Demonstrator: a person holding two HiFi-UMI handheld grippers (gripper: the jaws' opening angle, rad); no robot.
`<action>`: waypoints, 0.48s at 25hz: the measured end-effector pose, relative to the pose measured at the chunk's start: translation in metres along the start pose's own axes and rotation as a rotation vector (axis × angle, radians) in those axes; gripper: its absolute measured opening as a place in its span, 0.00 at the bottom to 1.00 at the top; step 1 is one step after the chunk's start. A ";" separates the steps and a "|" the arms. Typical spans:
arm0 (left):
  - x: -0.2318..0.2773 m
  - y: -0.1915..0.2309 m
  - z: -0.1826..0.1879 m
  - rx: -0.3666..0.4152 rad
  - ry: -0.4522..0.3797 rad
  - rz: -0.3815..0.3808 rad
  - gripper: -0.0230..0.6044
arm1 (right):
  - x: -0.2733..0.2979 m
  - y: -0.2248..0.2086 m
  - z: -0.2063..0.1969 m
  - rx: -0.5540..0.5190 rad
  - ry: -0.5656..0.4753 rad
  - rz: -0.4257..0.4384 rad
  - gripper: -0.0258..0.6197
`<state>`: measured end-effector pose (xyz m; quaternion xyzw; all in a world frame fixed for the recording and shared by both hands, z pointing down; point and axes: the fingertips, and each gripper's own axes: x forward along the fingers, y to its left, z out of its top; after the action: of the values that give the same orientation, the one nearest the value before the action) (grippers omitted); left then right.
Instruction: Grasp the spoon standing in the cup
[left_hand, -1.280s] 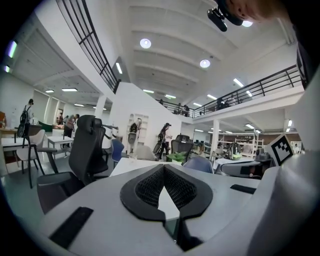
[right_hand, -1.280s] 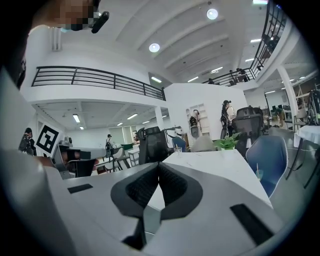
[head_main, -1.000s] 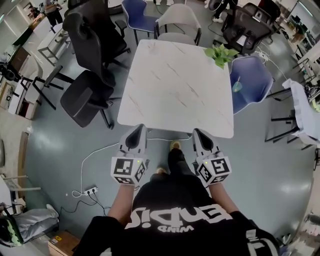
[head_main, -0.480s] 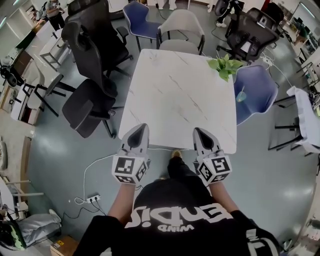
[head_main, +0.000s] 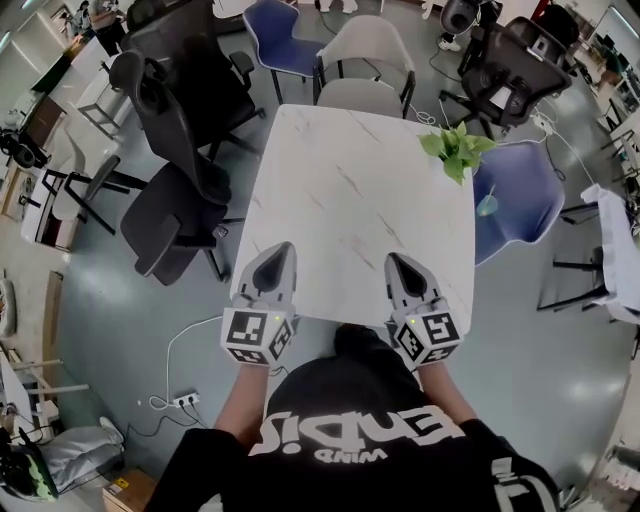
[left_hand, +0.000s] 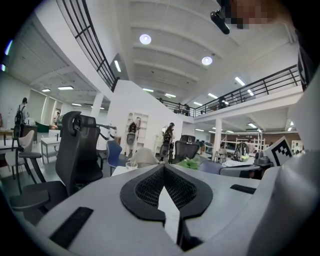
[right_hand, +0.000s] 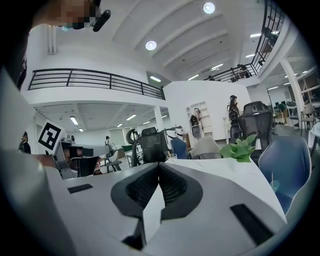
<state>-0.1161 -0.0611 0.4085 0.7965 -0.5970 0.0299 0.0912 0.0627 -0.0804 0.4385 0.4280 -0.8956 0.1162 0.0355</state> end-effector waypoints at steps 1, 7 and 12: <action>0.007 0.002 0.002 -0.001 -0.002 0.006 0.06 | 0.006 -0.005 0.002 0.000 0.001 0.005 0.06; 0.044 0.012 0.012 0.000 0.002 0.048 0.06 | 0.038 -0.030 0.012 0.003 0.011 0.040 0.06; 0.065 0.020 0.014 0.002 0.010 0.085 0.06 | 0.060 -0.045 0.015 0.003 0.029 0.080 0.06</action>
<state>-0.1173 -0.1305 0.4070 0.7704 -0.6297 0.0382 0.0921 0.0605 -0.1573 0.4414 0.3904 -0.9111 0.1252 0.0430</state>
